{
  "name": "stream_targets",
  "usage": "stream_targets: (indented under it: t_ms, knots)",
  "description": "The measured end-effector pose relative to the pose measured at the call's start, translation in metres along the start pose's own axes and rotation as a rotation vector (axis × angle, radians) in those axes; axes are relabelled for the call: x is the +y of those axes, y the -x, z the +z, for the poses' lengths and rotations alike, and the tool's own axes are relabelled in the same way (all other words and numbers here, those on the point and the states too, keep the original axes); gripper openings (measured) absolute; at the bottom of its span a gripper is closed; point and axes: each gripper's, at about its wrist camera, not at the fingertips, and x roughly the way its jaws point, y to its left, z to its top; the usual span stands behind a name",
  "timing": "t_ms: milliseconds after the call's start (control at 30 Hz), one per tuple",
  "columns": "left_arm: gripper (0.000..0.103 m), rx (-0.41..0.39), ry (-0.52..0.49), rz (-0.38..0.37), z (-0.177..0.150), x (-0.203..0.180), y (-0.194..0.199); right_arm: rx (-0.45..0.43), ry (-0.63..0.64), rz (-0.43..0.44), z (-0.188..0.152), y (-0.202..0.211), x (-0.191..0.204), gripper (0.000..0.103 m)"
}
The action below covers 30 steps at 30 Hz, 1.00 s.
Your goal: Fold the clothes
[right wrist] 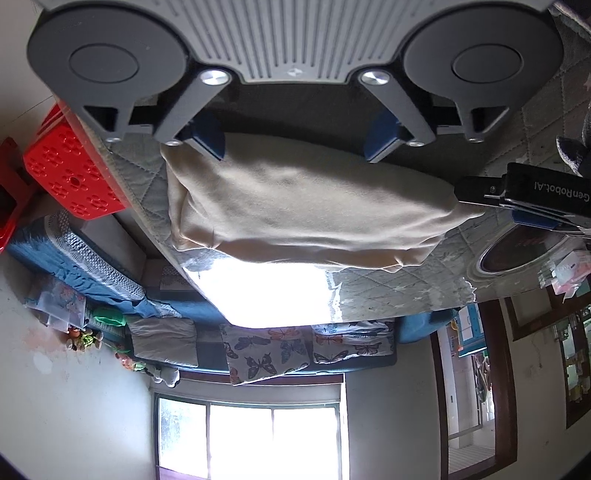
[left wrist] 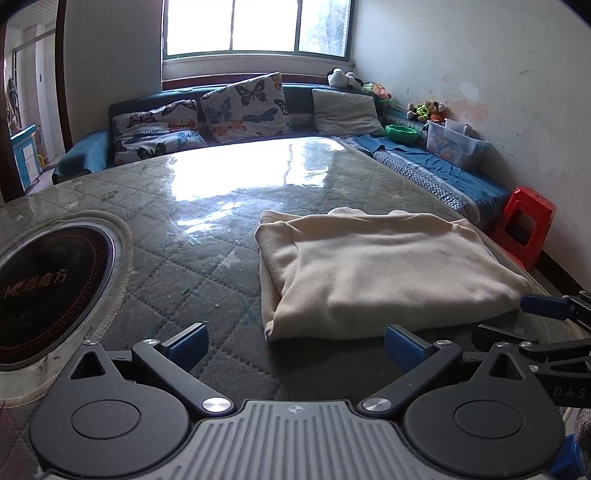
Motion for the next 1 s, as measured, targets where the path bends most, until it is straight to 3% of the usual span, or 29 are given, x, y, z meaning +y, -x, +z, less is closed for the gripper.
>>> stream_targets:
  t_ms: [333,1000]
  knots:
    - [0.103,-0.028,-0.006,0.004,-0.013,-0.001,0.019,-0.030,0.008,-0.029,-0.007,0.019,0.011,0.103]
    - [0.103,-0.040,0.000,0.007,-0.038,-0.001,0.042,-0.040,-0.039,-0.037,-0.026,0.039,0.017,0.103]
